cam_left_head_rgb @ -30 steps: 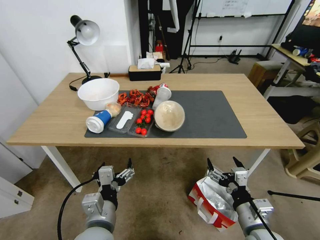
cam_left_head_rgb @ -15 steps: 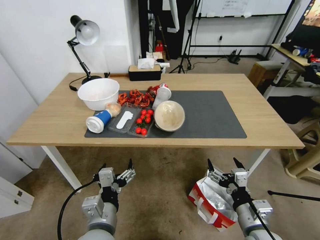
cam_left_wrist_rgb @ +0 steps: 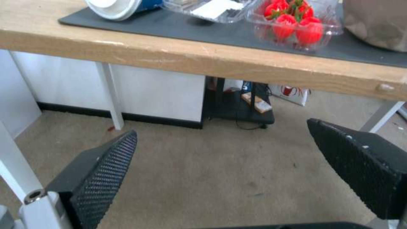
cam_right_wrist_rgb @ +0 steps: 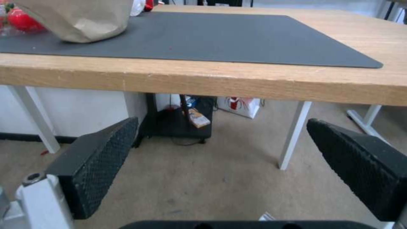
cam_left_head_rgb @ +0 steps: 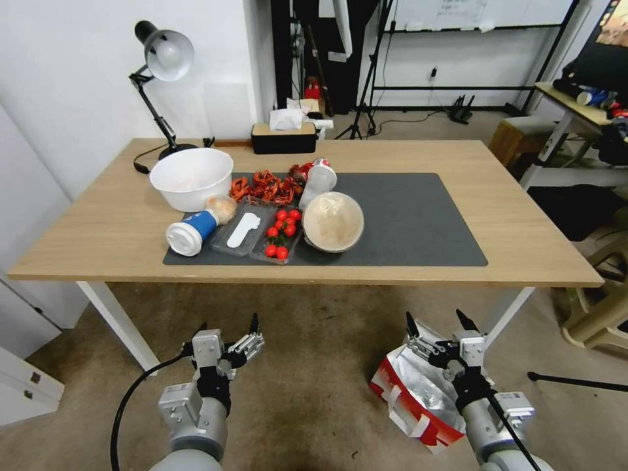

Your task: Pick up the food delivery bag from the floor and place it on the table.

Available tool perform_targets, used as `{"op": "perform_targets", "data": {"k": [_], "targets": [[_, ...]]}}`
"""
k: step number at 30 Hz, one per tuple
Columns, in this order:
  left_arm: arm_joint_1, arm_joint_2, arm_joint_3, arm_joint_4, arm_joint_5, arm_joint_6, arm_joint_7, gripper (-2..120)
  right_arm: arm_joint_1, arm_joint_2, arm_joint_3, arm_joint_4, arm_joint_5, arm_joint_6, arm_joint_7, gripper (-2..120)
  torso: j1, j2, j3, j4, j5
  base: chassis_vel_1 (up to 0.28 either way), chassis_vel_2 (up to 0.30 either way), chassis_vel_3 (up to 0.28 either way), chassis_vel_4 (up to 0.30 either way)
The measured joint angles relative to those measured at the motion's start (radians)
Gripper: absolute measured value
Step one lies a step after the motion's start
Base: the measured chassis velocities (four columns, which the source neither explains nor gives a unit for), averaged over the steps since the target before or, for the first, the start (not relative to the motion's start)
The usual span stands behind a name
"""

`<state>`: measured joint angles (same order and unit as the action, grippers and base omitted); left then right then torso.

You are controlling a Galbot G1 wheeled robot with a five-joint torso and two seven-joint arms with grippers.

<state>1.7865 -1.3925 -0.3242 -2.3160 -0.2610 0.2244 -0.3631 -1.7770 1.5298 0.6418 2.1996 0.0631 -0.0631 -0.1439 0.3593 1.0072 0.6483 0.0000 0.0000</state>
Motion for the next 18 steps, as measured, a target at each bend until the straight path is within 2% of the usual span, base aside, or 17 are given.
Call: {"op": "perform_targets", "data": {"k": [18], "targets": [[0.015,0.0,0.008,0.004,0.03,-0.022,0.011,100,-0.005,-0.011,0.009,-0.016,0.007,0.016,-0.007,100,-0.039,-0.088,-0.049,0.0,0.0,0.0,0.0,0.0,0.0]]}}
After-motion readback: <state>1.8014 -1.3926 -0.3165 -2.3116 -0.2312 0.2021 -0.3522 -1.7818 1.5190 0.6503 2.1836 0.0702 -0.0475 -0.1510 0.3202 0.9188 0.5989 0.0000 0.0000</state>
